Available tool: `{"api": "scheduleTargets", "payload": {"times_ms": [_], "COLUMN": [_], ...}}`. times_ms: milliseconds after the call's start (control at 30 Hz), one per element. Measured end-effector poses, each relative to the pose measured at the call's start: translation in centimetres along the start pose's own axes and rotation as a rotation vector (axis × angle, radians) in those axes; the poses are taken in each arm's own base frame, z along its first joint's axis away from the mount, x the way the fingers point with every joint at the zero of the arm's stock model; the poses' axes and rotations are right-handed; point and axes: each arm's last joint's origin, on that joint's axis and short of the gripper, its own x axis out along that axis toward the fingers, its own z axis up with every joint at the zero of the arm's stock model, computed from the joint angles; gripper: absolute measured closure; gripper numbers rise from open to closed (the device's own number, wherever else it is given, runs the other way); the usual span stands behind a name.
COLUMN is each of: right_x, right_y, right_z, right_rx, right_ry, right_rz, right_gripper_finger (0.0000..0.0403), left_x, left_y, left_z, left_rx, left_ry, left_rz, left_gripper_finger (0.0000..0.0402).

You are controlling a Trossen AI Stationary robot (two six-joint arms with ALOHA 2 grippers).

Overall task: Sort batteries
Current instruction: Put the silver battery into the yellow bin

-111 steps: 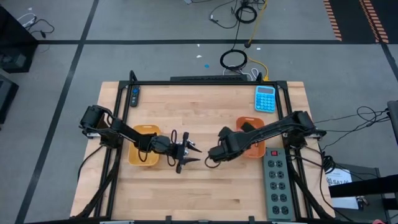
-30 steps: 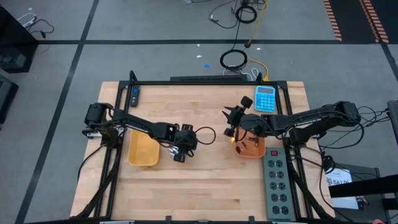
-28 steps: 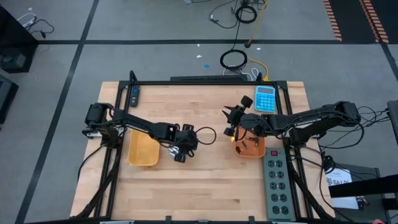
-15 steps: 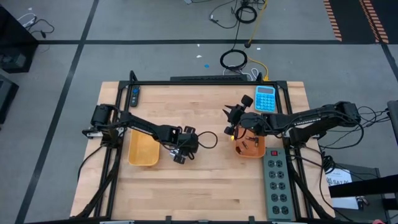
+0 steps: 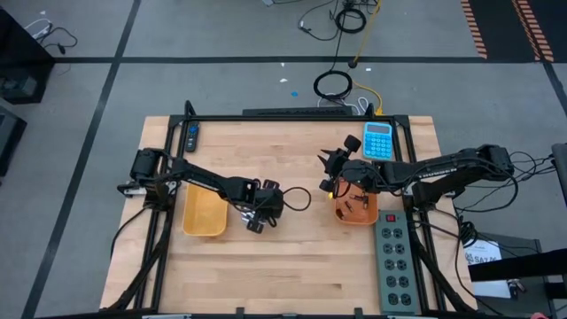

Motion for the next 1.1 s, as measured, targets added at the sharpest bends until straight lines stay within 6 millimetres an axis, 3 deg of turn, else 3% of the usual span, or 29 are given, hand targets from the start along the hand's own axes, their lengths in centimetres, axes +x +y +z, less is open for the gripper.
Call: {"api": "scheduleTargets", "payload": {"times_ms": [100,233,467,767,1100], "right_x": [0.0,0.0,-1.0,-4.0,-3.8], "right_y": [0.0,0.0,-1.2,-3.9,-3.7], "right_z": [0.0,0.0,0.3,1.4,1.4], "right_rx": [-0.001,-0.014,-0.038,0.050,0.047], "right_ry": [0.000,0.001,0.001,-0.082,-0.084], "right_rz": [-0.001,-0.008,-0.096,-0.099,-0.083], "right_gripper_finger": [0.0323,0.0323,0.0323,0.0323,0.0323], "left_x": [-1.6,-6.0,-11.6,-11.9,-10.9], "left_y": [0.3,0.7,-2.1,-8.2,-9.0], "left_z": [0.7,2.7,1.0,-6.1,-12.4], "left_rx": [-0.043,-0.115,-0.378,-0.720,-1.019], "left_ry": [0.022,-0.082,-0.021,0.134,0.148], "left_rz": [0.009,0.050,0.060,0.196,0.295], "left_gripper_finger": [0.0357,0.0357,0.0357,0.0357,0.0357]}}
